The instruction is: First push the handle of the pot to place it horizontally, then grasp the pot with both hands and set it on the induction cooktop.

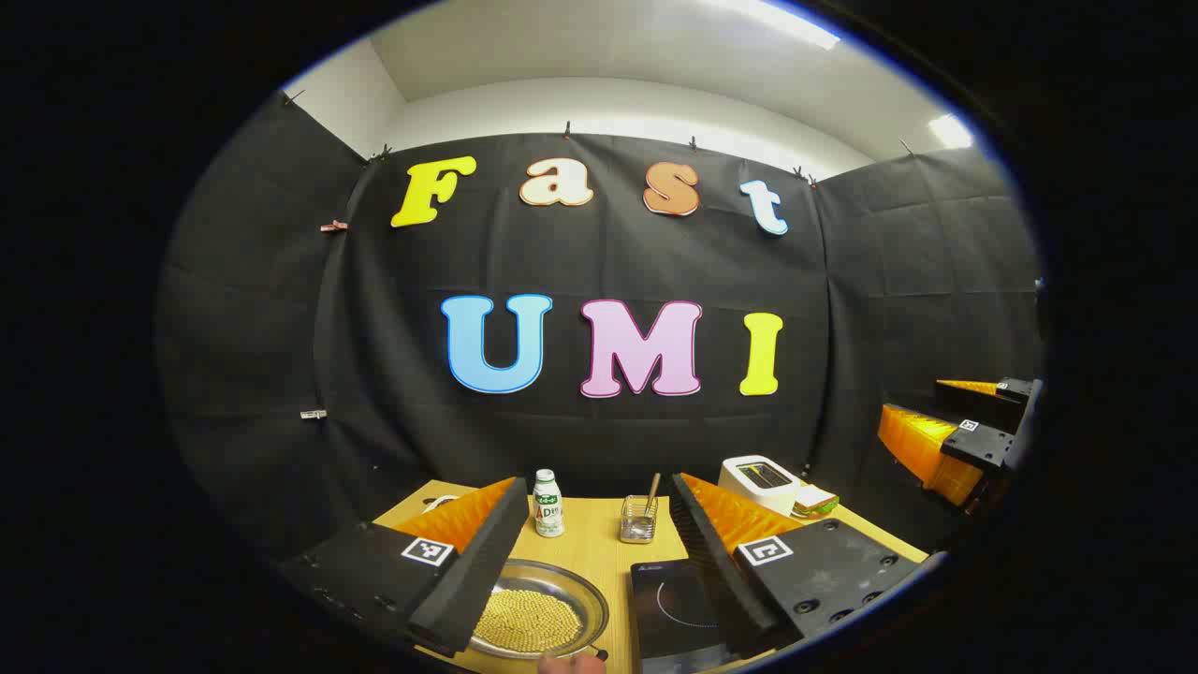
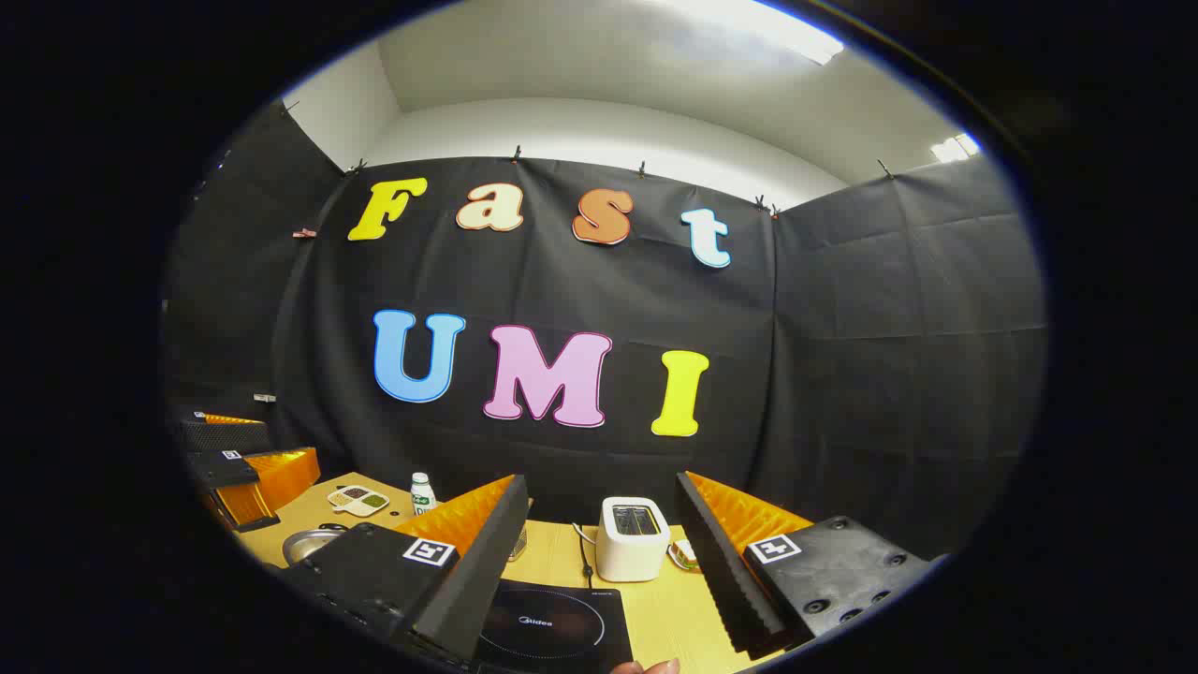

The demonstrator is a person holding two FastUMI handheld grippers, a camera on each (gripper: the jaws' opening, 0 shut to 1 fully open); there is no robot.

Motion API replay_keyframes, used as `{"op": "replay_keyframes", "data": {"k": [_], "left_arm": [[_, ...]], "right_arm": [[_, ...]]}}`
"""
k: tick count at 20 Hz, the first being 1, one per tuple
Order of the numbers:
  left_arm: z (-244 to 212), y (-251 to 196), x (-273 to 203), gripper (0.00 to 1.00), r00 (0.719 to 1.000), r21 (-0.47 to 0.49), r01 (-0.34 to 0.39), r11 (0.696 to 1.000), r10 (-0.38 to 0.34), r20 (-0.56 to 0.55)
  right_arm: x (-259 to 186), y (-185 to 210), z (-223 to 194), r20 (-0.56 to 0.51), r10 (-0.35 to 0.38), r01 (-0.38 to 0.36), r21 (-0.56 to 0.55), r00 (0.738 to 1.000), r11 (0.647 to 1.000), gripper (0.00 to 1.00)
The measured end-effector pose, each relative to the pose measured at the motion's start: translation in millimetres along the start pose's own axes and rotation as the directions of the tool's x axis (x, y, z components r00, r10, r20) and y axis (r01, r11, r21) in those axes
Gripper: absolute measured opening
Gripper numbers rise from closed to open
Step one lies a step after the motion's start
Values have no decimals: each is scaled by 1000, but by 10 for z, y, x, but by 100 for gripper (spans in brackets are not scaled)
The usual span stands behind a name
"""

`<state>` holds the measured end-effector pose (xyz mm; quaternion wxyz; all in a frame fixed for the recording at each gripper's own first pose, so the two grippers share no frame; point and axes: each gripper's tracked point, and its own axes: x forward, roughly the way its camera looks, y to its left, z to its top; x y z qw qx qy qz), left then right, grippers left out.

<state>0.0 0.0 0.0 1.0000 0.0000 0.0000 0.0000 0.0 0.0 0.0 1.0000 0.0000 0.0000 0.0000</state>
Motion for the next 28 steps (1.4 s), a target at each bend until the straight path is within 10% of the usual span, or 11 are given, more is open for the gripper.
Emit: {"op": "replay_keyframes", "data": {"k": [21, 26, 28], "left_arm": [[-21, 171, -117, 94, 1000, -4, -2, 1000, 2, 17], [-116, 163, -251, 10, 996, -1, 78, 997, -78, -35], [-275, 293, -309, 5, 992, 11, 96, 995, -94, -86]], "right_arm": [[-137, 100, 4, -6, 10, -10, -21, 1000, 1000, 97], [-173, 116, -47, -18, 9, -9, -32, 1000, 999, 97], [-187, 134, -65, -23, 8, -8, -33, 1000, 999, 97]]}}
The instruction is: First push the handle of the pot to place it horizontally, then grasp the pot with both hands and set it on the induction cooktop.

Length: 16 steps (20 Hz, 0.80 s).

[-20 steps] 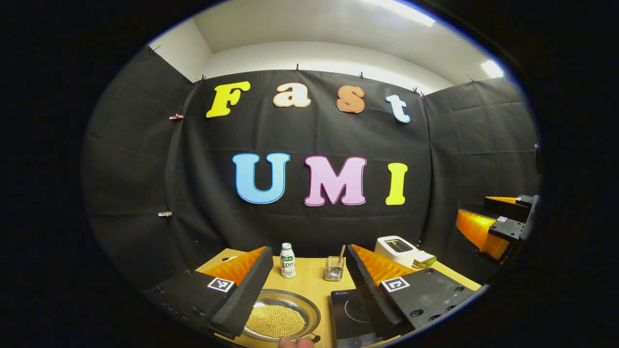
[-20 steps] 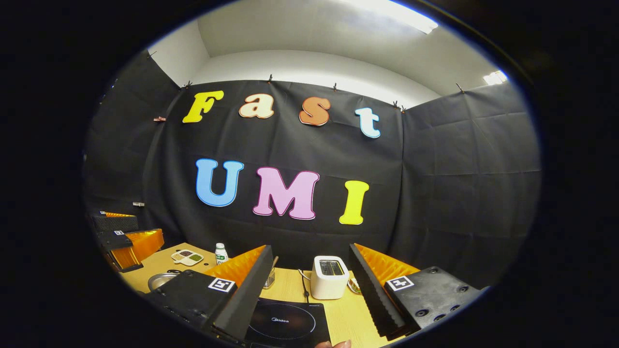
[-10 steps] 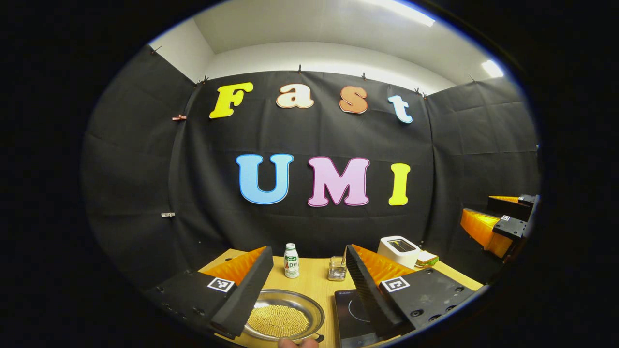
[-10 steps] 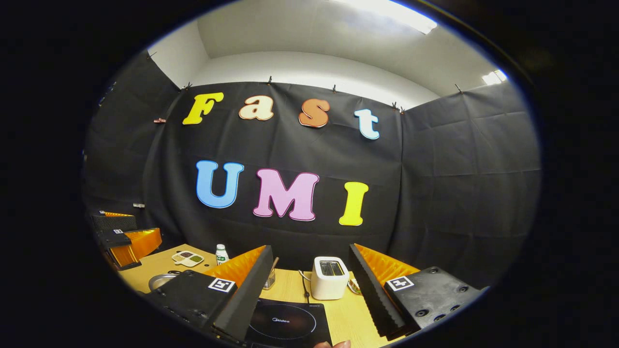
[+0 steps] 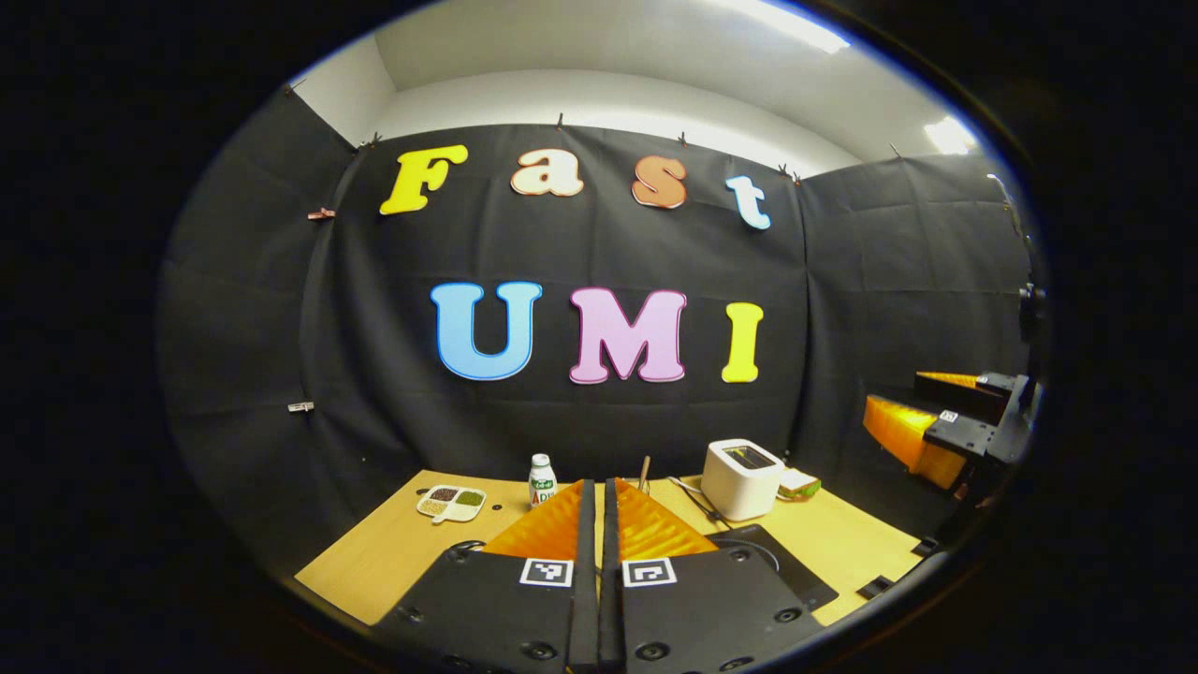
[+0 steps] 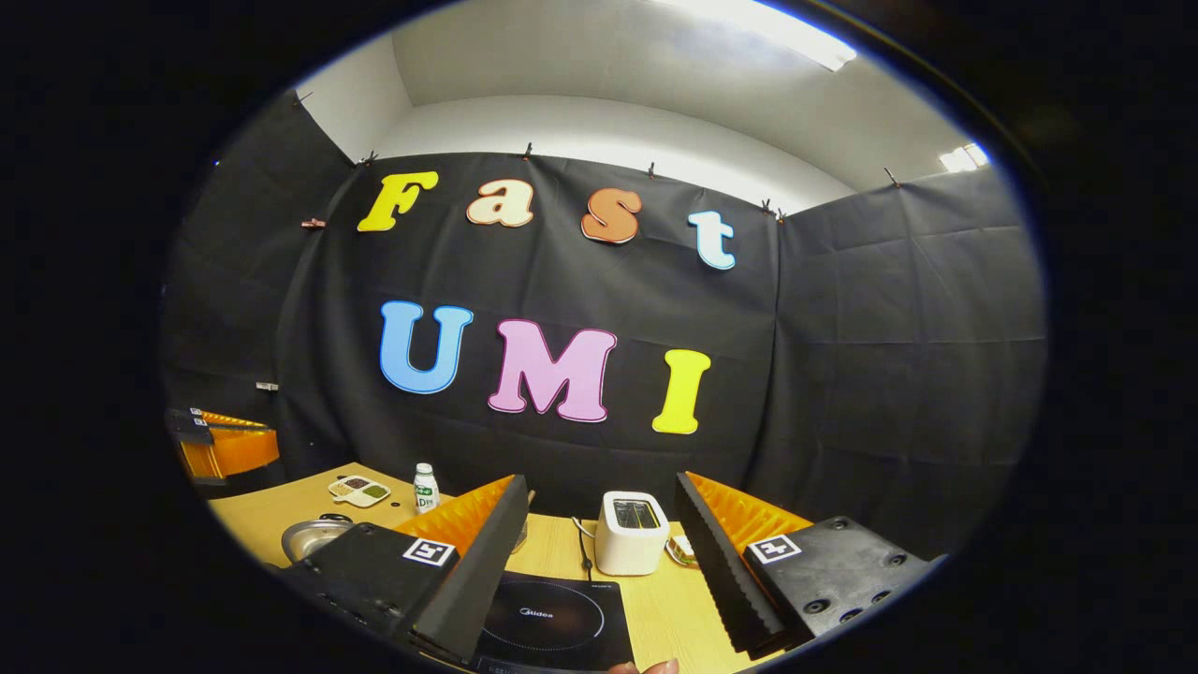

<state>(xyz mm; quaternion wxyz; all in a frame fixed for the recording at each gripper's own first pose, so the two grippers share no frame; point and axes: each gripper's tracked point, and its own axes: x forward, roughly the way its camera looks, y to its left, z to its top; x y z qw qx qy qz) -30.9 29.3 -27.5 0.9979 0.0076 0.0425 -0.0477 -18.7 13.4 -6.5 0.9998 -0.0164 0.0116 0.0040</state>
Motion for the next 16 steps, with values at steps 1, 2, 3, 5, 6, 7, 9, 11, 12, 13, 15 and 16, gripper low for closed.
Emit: {"op": "replay_keyframes", "data": {"k": [1, 2, 3, 5, 6, 7, 9, 11, 12, 13, 15, 16], "left_arm": [[-101, 72, -17, 5, 1000, -1, 5, 1000, -5, -31], [-211, 143, -33, 5, 997, -3, 6, 1000, -6, -72], [-365, 198, -38, 5, 993, -3, 13, 1000, -13, -121], [-707, 339, -64, 5, 971, 14, 19, 1000, -15, -237], [-909, 377, -87, 5, 952, 30, 35, 999, -24, -307], [-1124, 408, -131, 5, 925, 42, 53, 998, -33, -379], [-1547, 372, -222, 5, 846, 6, 115, 993, -95, -525], [-1875, 276, -311, 5, 743, -74, 146, 987, -159, -650], [-2018, 266, -362, 5, 694, -107, 150, 983, -182, -696], [-2143, 282, -464, 5, 647, -126, 155, 980, -197, -736], [-2385, 292, -546, 5, 567, -133, 174, 976, -210, -797], [-2509, 299, -560, 6, 528, -135, 186, 973, -214, -822]], "right_arm": [[-5, 19, -8, -2, 2, -2, -1, 1000, 1000, 97], [-5, 43, -19, -5, 6, -6, -2, 1000, 1000, 97], [1, 62, -26, -7, 9, -9, -2, 1000, 1000, 97], [4, 90, -58, -14, 14, -13, 1, 1000, 1000, 97], [-13, 100, -72, -18, 16, -16, 3, 1000, 1000, 97], [-16, 108, -86, -22, 15, -15, 1, 1000, 1000, 97], [-31, 99, -103, -27, 14, -14, -7, 1000, 1000, 97], [-41, 68, -95, -27, 6, -6, -11, 1000, 1000, 97], [-54, 46, -97, -26, 0, -1, -9, 1000, 1000, 97], [-64, 26, -94, -27, -6, 6, -10, 1000, 1000, 98], [-91, -23, -111, -29, -18, 18, -14, 999, 1000, 98], [-104, -49, -117, -31, -24, 24, -17, 999, 1000, 98]]}}
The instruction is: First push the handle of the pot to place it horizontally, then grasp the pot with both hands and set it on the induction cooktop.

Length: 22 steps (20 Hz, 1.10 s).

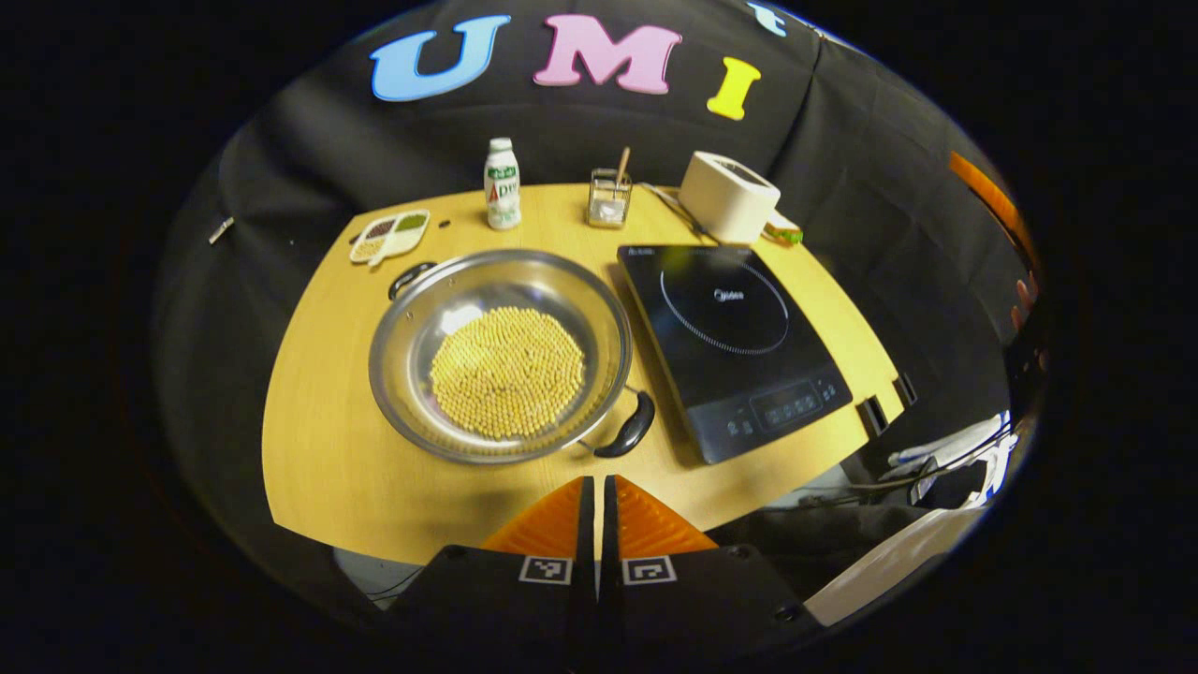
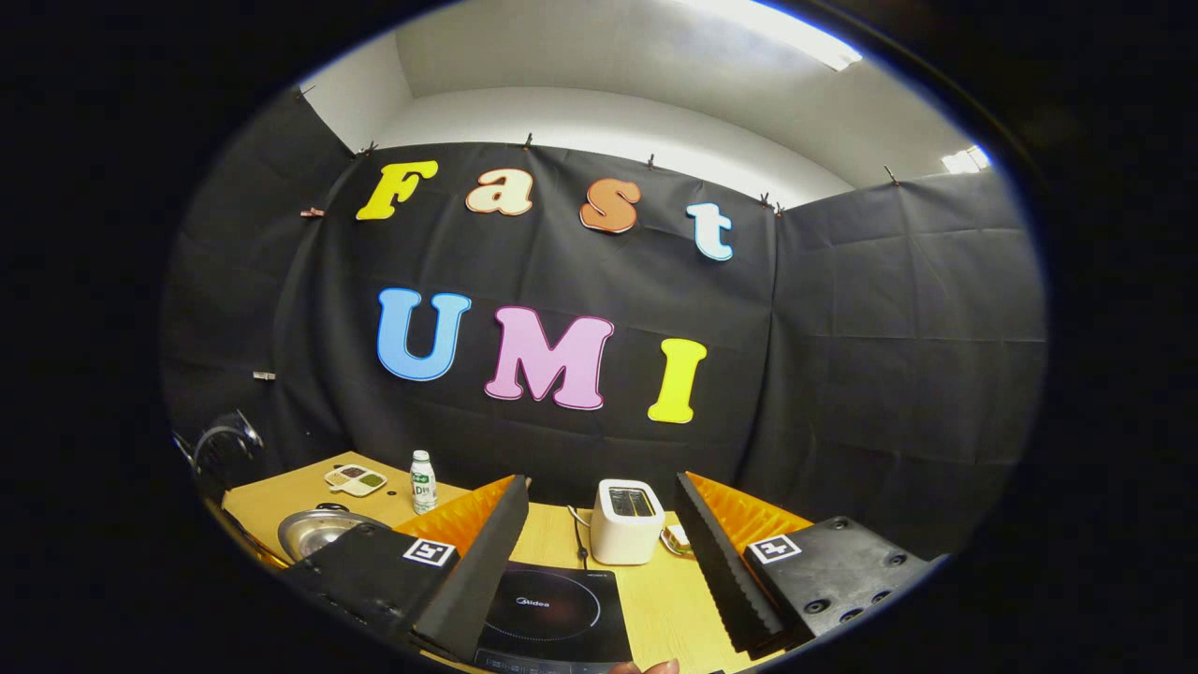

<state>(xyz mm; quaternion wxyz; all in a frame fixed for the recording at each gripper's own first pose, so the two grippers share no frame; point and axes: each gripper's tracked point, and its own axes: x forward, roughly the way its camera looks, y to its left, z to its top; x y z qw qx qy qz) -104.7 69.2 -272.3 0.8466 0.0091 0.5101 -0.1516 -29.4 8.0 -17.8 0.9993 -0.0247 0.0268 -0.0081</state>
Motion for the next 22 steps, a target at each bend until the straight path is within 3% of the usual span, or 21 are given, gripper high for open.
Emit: {"op": "replay_keyframes", "data": {"k": [7, 22], "left_arm": [[-201, 162, 568, 5, 988, 49, -6, 999, 14, -151], [169, -103, 1019, 5, 983, 93, -35, 995, 51, -175]], "right_arm": [[-52, -131, -57, -16, -31, 31, -7, 999, 1000, 98], [-5, -316, -184, -44, -65, 64, -32, 997, 997, 98]]}}
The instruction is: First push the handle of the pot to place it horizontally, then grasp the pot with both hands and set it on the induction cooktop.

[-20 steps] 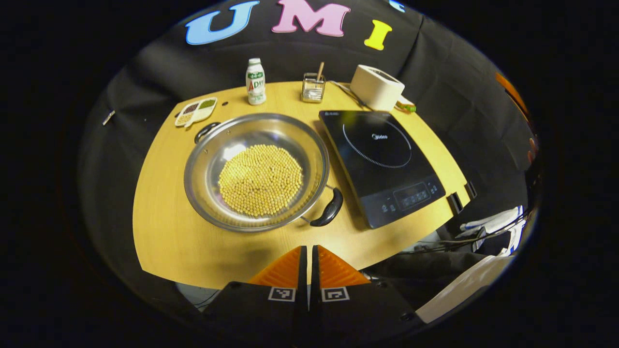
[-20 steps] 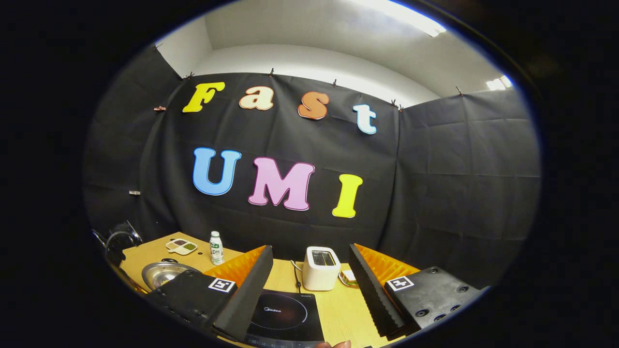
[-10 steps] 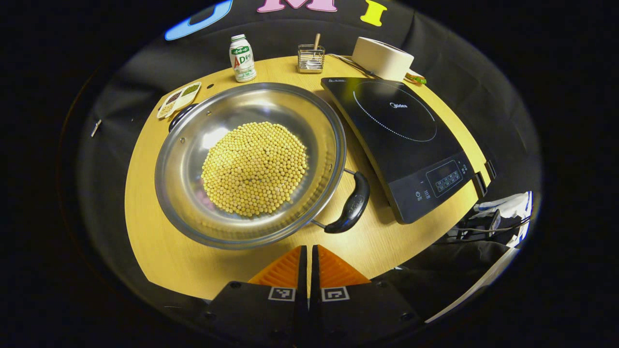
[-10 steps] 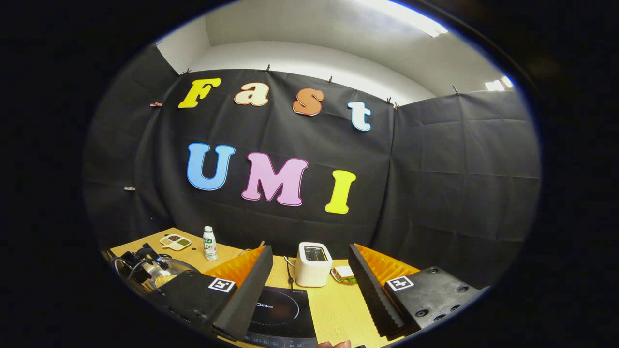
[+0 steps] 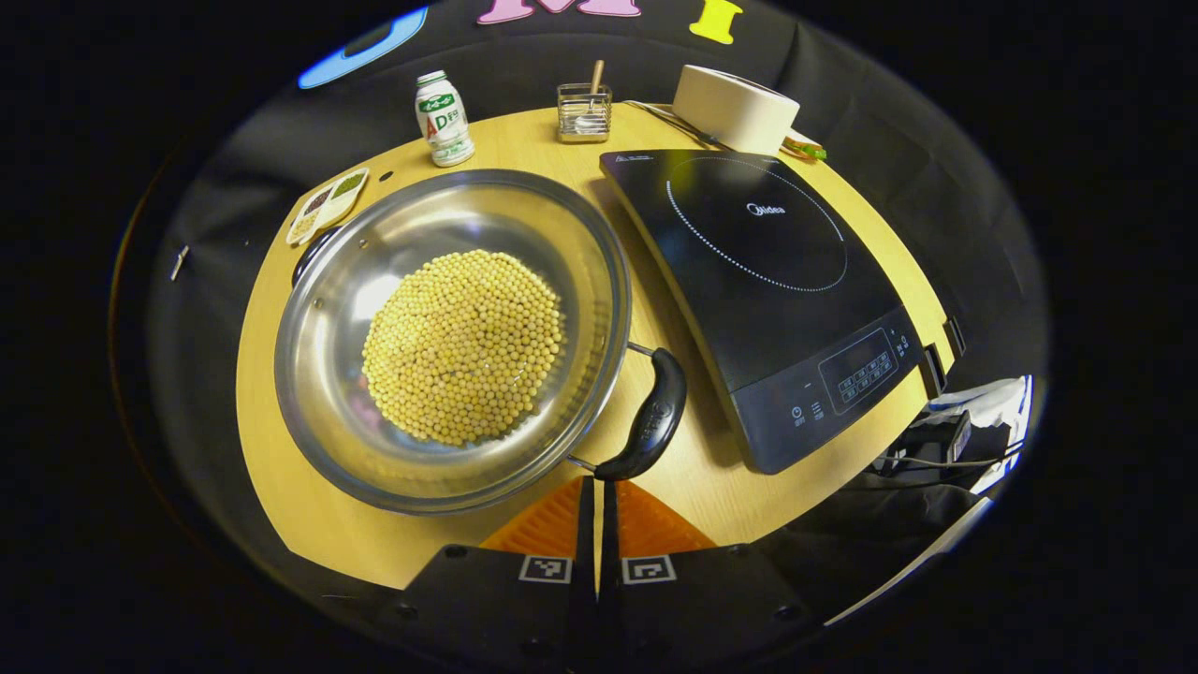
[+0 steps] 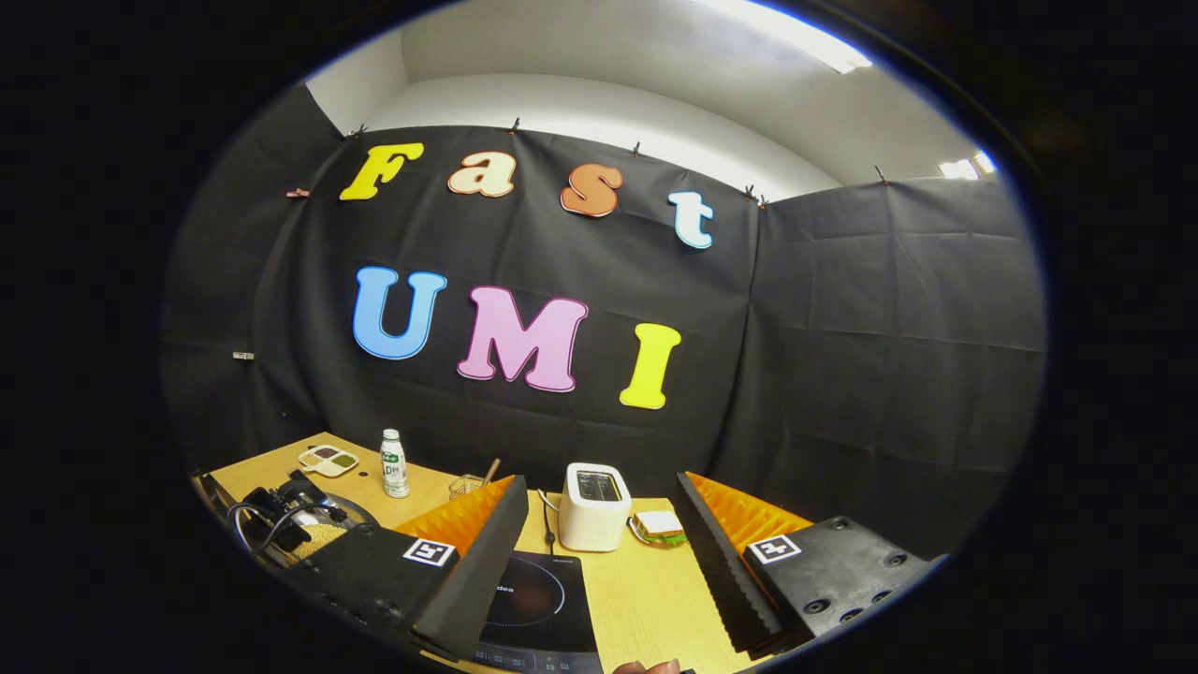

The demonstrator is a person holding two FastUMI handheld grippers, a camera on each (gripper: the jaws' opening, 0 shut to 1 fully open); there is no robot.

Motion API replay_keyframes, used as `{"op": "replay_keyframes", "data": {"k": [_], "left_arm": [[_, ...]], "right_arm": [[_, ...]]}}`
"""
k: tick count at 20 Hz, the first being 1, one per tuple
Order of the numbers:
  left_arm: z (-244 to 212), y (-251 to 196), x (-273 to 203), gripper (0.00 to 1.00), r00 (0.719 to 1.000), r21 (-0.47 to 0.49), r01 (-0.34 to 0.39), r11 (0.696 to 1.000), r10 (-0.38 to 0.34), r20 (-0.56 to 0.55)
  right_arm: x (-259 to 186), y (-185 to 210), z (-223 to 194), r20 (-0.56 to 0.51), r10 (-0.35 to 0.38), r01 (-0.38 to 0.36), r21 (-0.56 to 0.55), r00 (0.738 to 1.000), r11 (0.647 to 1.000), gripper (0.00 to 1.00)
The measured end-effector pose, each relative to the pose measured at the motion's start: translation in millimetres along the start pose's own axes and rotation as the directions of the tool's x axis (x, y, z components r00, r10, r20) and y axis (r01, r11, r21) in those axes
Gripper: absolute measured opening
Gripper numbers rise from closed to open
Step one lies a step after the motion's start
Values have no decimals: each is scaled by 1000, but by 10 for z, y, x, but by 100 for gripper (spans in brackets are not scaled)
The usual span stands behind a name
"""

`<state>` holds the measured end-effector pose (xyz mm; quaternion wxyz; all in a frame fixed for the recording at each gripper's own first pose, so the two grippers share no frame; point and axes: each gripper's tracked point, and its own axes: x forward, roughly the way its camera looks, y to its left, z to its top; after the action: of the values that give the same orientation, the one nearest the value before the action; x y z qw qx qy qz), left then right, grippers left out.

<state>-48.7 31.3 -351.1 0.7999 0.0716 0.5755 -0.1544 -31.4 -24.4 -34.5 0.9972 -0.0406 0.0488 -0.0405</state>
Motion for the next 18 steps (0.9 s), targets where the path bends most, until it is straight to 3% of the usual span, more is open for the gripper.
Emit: {"op": "replay_keyframes", "data": {"k": [18], "left_arm": [[1089, -156, 402, 5, 998, -61, -30, 998, 33, 56]], "right_arm": [[251, -241, -198, -50, -65, 64, -24, 997, 998, 98]]}}
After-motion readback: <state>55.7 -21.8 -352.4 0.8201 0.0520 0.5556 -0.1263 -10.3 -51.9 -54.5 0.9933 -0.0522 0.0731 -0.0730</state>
